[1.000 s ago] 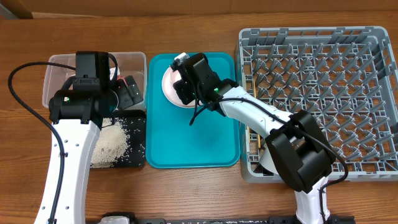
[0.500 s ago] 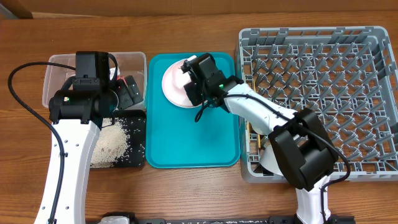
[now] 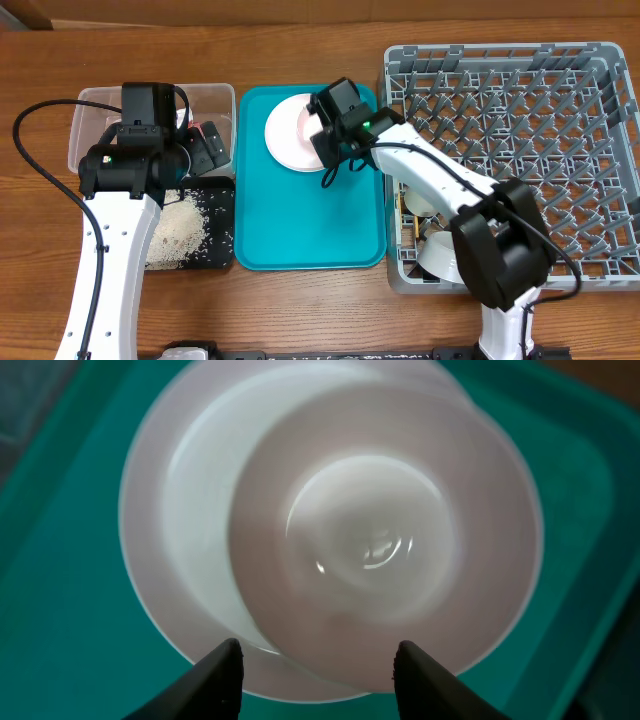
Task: Sort waste into correct bins and load items into the dishwasher
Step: 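Lower the right gripper and grasp the pink bowl rim, then lift the pink bowl and carry it right into the rack, then move the right gripper left back to the pink plate on the tray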
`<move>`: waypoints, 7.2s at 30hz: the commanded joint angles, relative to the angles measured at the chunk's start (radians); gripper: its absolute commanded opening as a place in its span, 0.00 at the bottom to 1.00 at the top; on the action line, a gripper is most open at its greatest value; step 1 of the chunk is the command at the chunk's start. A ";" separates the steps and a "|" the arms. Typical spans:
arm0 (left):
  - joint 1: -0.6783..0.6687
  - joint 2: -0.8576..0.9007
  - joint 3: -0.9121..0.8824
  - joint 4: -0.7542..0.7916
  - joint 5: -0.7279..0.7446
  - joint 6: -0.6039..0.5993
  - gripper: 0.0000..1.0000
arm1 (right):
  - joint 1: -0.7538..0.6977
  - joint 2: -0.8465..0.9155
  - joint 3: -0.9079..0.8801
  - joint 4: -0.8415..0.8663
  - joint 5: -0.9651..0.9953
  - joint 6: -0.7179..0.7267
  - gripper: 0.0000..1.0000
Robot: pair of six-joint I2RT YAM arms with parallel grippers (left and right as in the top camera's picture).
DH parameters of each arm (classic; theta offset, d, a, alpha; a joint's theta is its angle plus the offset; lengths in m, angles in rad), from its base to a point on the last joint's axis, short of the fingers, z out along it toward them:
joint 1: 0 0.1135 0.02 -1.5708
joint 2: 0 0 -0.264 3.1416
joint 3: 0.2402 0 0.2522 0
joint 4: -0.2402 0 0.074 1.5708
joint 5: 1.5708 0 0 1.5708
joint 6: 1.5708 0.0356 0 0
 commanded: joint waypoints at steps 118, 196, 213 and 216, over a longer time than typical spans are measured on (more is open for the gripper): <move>0.004 -0.002 0.014 0.001 -0.002 0.001 1.00 | -0.700 0.093 0.089 -0.070 -1.559 0.195 0.04; 0.002 -0.001 0.014 0.000 -0.003 0.001 1.00 | 0.159 -0.074 0.087 -0.063 0.156 0.522 0.04; 0.002 -0.001 0.014 0.000 -0.002 0.001 1.00 | 0.136 0.159 0.079 0.062 0.166 0.521 0.04; 0.002 -0.001 0.014 0.000 -0.002 0.001 1.00 | 0.136 0.182 0.075 0.056 0.157 0.521 0.04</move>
